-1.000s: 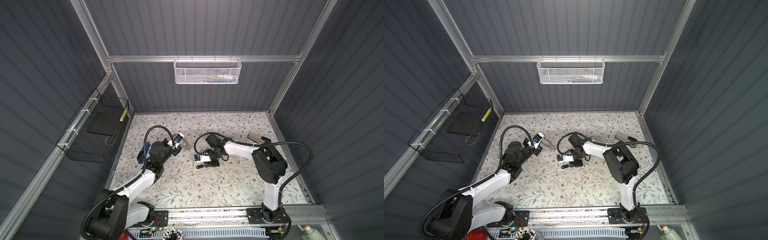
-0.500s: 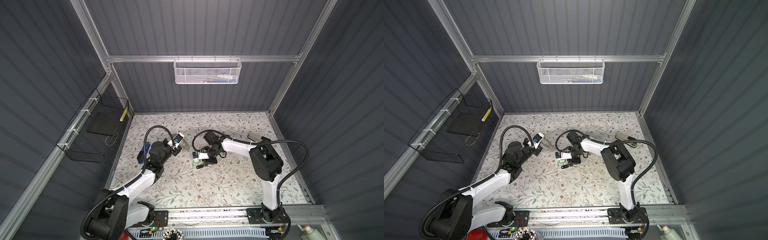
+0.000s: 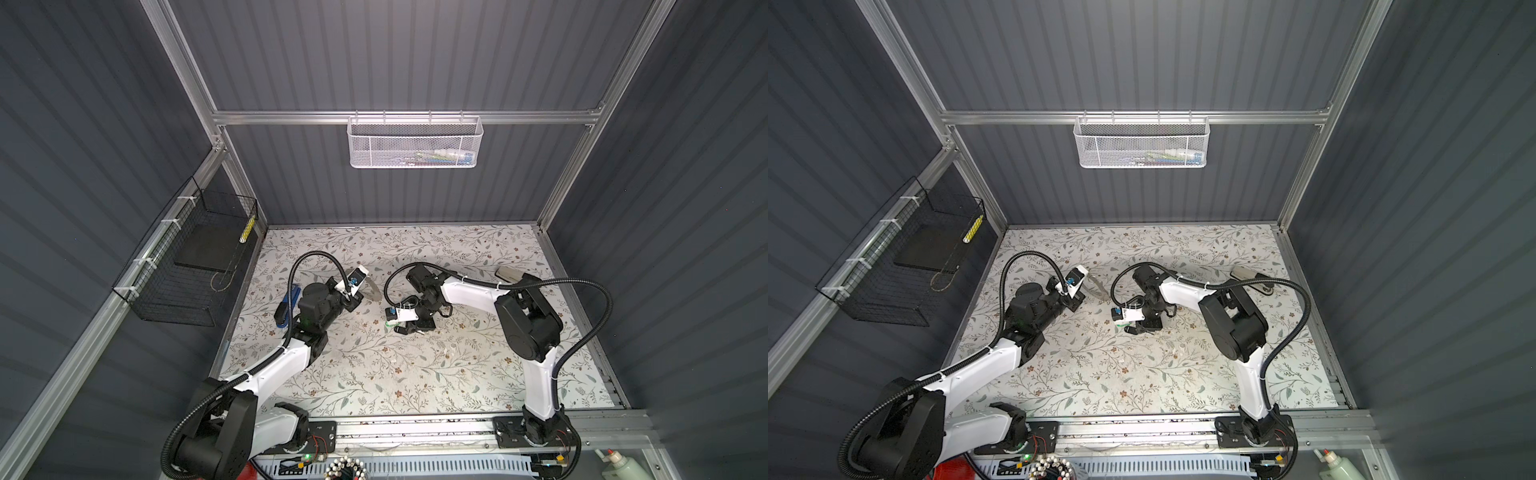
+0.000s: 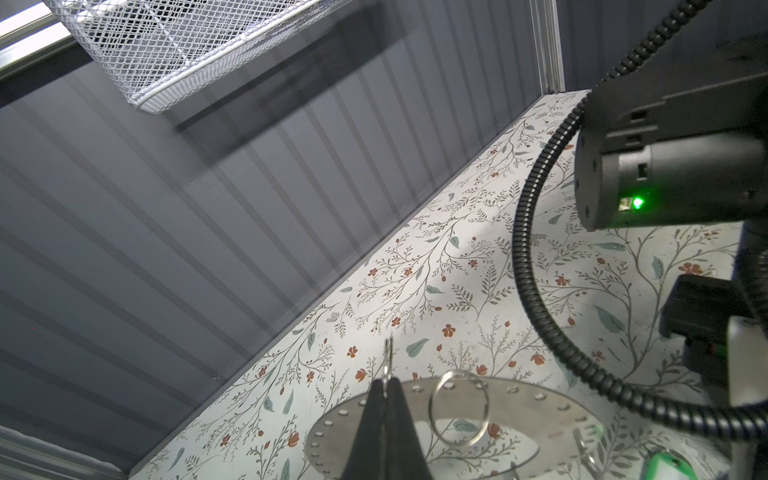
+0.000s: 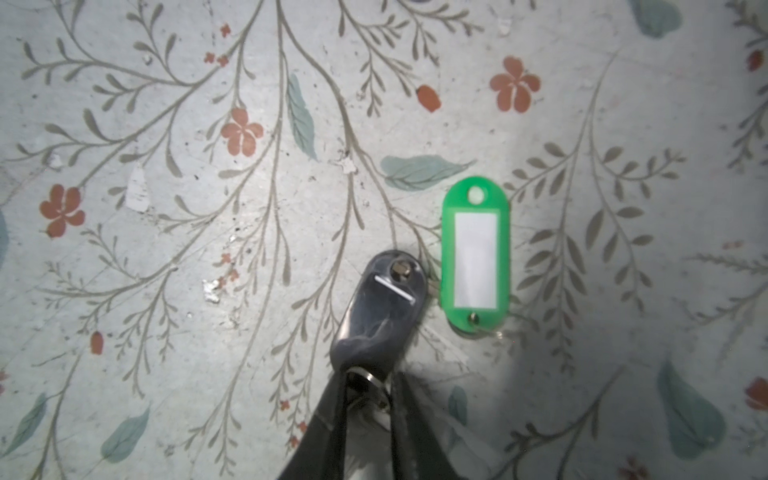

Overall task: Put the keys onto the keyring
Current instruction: 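Close the right gripper on the black tag's key ring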

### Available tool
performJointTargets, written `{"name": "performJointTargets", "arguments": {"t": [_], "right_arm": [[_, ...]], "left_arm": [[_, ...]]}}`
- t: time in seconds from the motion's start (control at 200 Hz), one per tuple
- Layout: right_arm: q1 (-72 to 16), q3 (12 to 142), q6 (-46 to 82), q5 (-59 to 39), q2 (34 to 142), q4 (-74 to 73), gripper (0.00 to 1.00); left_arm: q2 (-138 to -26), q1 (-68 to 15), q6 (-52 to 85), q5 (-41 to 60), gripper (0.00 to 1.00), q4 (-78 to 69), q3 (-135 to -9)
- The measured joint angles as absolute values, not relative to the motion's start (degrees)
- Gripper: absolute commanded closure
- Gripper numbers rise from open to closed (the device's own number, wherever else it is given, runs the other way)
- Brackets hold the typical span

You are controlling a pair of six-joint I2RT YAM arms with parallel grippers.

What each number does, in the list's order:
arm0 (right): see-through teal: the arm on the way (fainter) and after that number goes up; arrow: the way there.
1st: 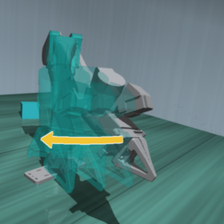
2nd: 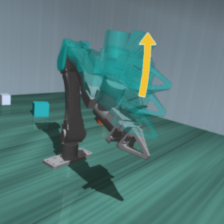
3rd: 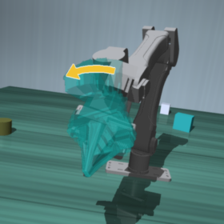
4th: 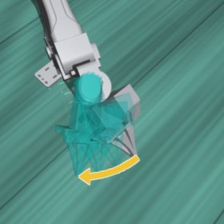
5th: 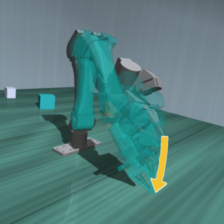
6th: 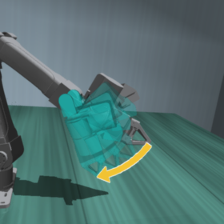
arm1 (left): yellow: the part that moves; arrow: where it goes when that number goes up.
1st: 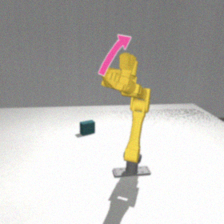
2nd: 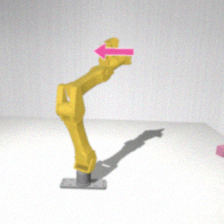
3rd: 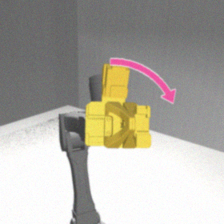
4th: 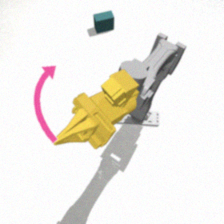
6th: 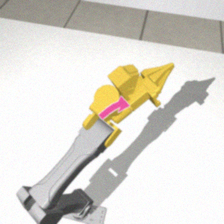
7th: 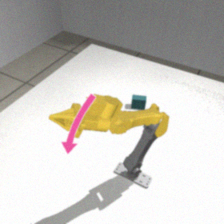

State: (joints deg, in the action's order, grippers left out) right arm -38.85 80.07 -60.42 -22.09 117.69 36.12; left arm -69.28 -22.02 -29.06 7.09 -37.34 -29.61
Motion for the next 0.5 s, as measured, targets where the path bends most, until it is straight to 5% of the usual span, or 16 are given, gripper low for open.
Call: {"name": "performJointTargets", "arguments": {"t": [0.5], "right_arm": [[-39.0, 78.8, -59.3, -18.4, 115.3, 35.7, 0.90]], "left_arm": [[-69.3, -22.0, -29.1, 7.1, 1.00, -37.3, -29.6]]}}
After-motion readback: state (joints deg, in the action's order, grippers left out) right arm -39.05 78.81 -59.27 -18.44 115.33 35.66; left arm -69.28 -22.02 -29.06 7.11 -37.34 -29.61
